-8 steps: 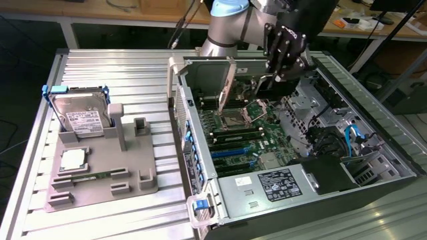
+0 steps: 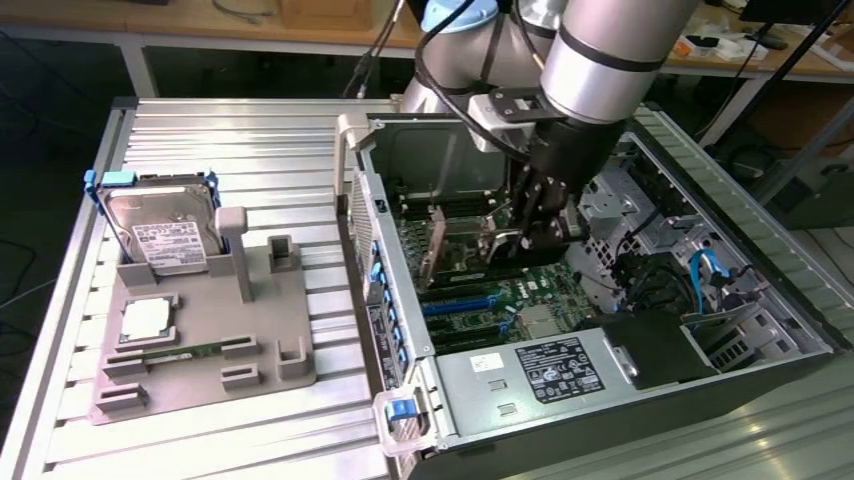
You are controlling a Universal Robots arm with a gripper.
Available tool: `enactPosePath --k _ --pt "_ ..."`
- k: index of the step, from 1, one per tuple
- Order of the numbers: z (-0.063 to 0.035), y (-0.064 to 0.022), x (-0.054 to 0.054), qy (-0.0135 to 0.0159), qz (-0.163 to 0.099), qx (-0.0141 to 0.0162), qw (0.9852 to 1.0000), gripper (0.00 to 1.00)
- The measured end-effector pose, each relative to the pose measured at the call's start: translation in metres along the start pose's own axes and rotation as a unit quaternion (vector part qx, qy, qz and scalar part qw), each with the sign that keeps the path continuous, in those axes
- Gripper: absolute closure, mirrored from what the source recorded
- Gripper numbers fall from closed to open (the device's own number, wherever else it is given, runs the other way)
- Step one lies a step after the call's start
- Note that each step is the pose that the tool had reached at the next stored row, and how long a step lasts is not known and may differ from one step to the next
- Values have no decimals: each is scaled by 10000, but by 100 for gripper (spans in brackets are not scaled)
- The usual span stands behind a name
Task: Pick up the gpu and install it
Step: 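Insert the gpu into the slot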
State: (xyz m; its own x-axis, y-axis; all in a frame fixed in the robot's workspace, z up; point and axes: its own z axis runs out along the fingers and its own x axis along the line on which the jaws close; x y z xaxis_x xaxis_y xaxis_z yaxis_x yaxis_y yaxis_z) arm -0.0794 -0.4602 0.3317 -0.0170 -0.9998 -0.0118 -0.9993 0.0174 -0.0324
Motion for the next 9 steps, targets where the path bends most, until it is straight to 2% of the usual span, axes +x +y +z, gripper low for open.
enactPosePath --k 9 --pt "179 5 102 1 1 4 10000 73"
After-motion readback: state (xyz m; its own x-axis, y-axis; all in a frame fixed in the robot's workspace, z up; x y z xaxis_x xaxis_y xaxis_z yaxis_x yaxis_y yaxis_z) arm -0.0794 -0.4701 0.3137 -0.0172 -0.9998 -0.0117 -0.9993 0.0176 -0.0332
